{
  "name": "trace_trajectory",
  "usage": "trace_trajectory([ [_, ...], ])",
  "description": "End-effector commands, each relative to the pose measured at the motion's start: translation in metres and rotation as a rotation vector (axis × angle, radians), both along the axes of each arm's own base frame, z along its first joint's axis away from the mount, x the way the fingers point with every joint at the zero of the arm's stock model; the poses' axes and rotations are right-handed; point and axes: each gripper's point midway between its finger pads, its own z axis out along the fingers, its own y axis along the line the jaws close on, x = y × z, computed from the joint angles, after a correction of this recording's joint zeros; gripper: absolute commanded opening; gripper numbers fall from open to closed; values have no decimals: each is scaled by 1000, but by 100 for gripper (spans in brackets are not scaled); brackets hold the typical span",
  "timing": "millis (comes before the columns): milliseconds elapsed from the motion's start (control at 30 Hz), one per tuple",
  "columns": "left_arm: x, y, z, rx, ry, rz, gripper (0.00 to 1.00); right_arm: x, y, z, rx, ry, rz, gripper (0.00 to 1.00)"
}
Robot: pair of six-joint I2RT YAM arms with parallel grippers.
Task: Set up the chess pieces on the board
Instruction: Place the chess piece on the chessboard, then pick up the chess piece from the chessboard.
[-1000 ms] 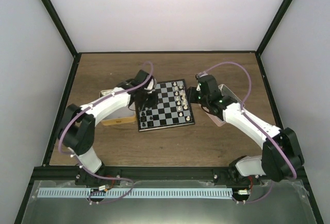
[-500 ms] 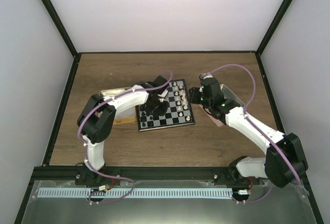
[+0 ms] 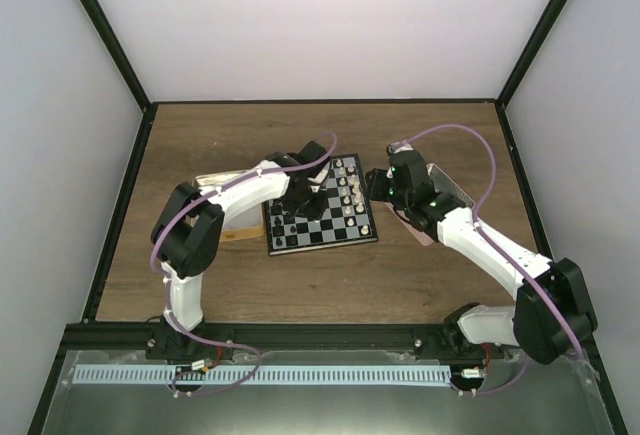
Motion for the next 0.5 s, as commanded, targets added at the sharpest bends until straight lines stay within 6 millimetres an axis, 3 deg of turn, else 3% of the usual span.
trace_trajectory([
  [0,0,0,-8,31,-12,-16,31,0,0,7,12,-23,-6,33],
  [333,9,-1,-31,53,-21,17,26,-3,-5,12,6,-36,-17,33],
  [467,16,-1,-31,62,-49,31,18,-4,-7,14,5,-45,-26,33],
])
